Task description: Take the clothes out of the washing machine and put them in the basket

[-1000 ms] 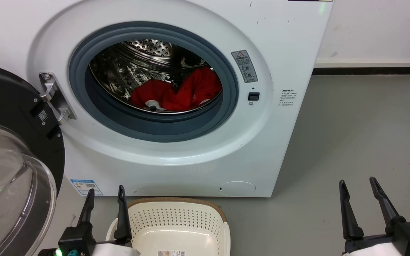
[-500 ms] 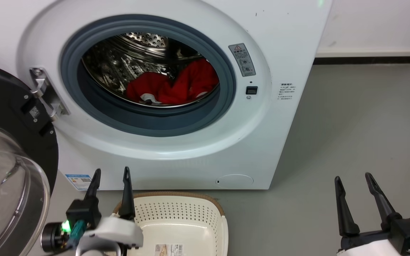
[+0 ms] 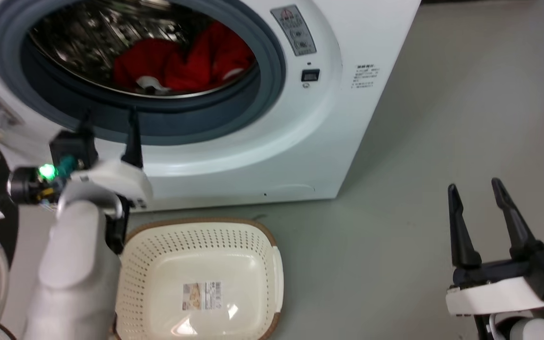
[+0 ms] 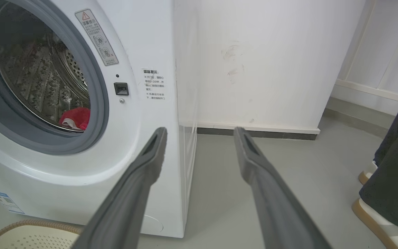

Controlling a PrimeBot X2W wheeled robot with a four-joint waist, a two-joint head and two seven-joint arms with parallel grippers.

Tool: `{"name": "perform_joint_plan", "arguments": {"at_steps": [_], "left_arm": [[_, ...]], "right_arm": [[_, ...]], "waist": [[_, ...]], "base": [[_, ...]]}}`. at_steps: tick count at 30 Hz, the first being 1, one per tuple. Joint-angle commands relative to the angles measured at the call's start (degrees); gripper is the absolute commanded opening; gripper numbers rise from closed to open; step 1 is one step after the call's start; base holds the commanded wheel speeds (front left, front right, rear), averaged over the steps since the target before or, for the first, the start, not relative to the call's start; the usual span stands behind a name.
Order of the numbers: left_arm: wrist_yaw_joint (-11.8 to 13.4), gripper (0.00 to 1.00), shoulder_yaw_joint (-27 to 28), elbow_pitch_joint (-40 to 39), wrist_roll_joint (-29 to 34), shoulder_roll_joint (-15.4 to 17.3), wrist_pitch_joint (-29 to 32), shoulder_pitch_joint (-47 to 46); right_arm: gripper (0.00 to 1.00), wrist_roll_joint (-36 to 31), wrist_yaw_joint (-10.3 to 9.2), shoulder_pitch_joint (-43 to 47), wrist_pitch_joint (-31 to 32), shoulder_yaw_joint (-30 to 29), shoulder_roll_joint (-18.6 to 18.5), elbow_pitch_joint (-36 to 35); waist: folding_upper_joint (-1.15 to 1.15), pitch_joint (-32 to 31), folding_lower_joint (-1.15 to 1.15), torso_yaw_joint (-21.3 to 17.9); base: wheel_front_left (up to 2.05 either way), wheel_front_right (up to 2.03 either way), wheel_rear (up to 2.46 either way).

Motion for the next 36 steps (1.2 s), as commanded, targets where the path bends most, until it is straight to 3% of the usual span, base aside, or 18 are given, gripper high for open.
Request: {"name": "perform_joint_plan", "arguments": {"at_steps": [1,17,26,36], "left_arm": [[-0.2,1.0,-0.1,2.63,0.4,0.88,-0.01,-3.63],[-2.6,1.0,-2.93,19.34,2.49,10.9,9.25,-33.83],[-4.19,1.0,-7.5,24.58,4.43,15.92,21.11,-48.59],[-4.49,1.0,-14.58,29.52,1.28,17.97,37.29,-58.58]], "right_arm": [[1.0,0.72,-0.04,-1.86,-0.11,-0.07,0.1,-0.34],[1.0,4.97,-0.04,-11.01,-0.11,0.29,0.12,-1.61],[1.0,7.29,-0.04,-13.73,-0.11,-0.39,0.12,-2.02],[1.0,9.17,-0.04,-14.75,-0.11,0.14,0.11,-2.31]], "waist": [[0.0,5.1,-0.01,-2.78],[0.0,21.34,-0.01,-7.75],[0.0,27.23,-0.01,-9.86],[0.0,30.33,-0.01,-11.3]], "base": [[0.0,0.0,0.0],[0.0,0.0,0.0],[0.0,0.0,0.0],[0.0,0.0,0.0]]}}
